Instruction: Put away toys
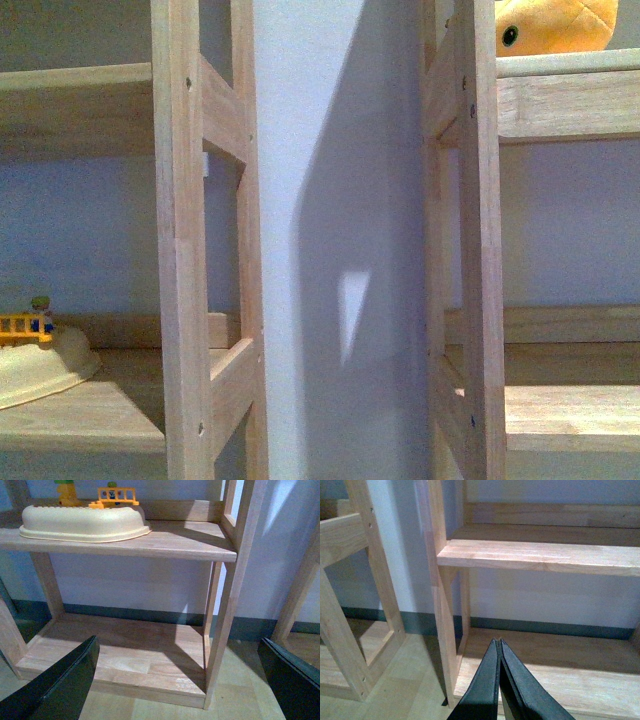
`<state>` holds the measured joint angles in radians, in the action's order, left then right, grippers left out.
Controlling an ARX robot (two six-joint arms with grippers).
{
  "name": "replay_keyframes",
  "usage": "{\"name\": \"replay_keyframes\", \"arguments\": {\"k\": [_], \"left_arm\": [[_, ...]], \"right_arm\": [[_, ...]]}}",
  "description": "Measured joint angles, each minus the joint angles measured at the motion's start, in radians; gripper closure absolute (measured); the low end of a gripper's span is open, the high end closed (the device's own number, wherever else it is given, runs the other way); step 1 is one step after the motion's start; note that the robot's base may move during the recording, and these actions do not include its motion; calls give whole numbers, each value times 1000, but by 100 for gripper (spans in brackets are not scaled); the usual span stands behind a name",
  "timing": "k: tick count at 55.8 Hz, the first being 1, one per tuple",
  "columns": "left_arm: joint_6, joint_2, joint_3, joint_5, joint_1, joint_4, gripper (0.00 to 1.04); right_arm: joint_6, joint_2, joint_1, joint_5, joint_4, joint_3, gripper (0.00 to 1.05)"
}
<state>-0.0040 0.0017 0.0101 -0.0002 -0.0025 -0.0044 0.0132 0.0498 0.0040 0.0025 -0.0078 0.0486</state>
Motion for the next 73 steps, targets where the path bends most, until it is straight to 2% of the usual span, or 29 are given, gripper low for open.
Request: {"name": "replay_keyframes", "arguments": {"k": [27, 47, 56, 59, 73], "left_arm": [[0, 0, 0, 0, 0, 0, 6], [0, 0, 0, 0, 0, 0, 6], [0, 0, 0, 0, 0, 0, 6], [0, 0, 0, 0, 0, 0, 6], [0, 0, 0, 0, 0, 0, 6]], "right_arm": [[0, -42, -1, 0, 5, -34, 101], [0, -42, -1, 0, 5, -34, 46], [0, -42, -1, 0, 5, -34, 13], [-1, -42, -1, 0, 5, -34, 6], [-2, -43, -1, 0, 5, -34, 7]]}}
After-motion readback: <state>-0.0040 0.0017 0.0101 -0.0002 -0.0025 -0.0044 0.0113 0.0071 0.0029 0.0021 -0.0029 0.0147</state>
